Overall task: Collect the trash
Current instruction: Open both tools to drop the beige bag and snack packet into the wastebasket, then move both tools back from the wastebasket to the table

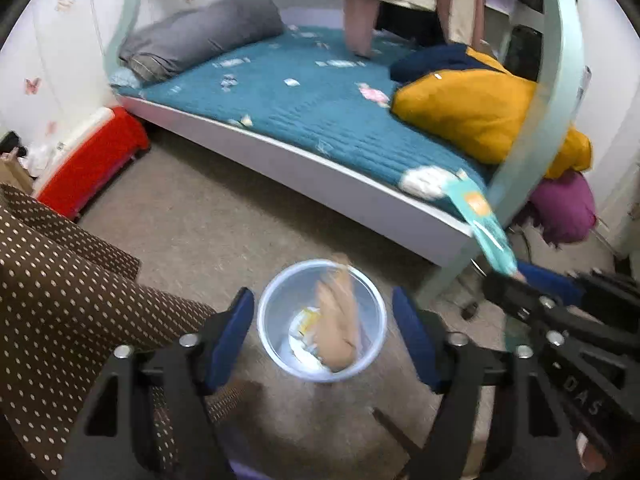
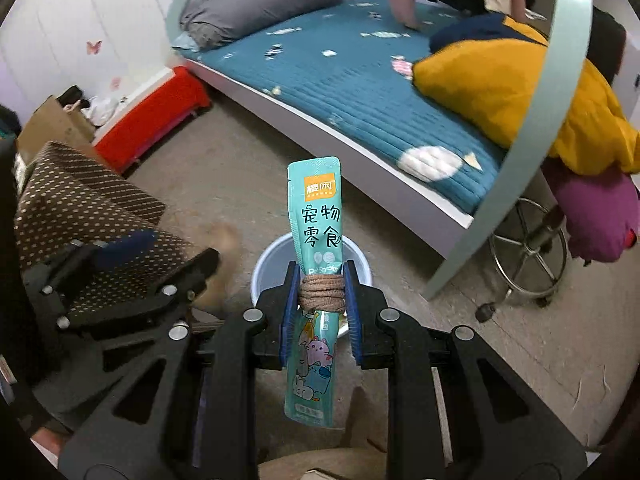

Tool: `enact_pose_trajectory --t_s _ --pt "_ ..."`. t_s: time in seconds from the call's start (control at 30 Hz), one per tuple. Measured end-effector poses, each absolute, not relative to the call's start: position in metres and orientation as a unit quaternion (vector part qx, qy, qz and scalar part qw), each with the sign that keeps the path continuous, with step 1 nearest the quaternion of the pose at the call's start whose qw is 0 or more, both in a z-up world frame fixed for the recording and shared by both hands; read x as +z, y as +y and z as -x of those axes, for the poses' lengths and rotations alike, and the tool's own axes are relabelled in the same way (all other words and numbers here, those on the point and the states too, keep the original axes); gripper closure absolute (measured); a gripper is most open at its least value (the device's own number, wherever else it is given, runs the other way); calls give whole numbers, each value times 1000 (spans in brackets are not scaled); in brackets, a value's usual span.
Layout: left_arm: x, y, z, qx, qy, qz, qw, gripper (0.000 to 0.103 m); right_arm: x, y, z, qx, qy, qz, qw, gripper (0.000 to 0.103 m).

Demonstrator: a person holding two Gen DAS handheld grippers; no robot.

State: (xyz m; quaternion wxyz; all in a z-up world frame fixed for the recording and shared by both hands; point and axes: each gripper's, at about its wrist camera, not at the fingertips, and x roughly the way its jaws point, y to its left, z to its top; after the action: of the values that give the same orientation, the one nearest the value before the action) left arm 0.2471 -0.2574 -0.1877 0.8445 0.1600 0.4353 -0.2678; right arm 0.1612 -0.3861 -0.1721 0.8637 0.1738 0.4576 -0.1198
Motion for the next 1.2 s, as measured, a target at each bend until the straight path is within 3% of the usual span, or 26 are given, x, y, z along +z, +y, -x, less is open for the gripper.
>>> enact_pose_trajectory --t_s 0.5,0.53,0.57,0.6,0.63,1.2 --pt "-198 -190 -270 -203 471 -127 849 32 -186 -359 -206 -87 477 -167 858 79" --pt "-197 -187 -271 -198 471 -126 850 32 -184 -356 -211 -84 474 -167 860 76" --pt "-196 -183 -272 -195 472 -123 851 32 -182 -354 -216 -83 468 -166 864 50" --pt "-194 -180 -273 -193 472 -121 852 32 -181 -353 -218 -88 466 -166 865 35" --pt "-193 -178 -274 -191 471 -117 853 32 -179 -352 -219 -98 458 -164 868 30" --pt "-199 -173 -266 -203 485 -110 844 32 -194 -341 -193 -90 487 -140 857 30"
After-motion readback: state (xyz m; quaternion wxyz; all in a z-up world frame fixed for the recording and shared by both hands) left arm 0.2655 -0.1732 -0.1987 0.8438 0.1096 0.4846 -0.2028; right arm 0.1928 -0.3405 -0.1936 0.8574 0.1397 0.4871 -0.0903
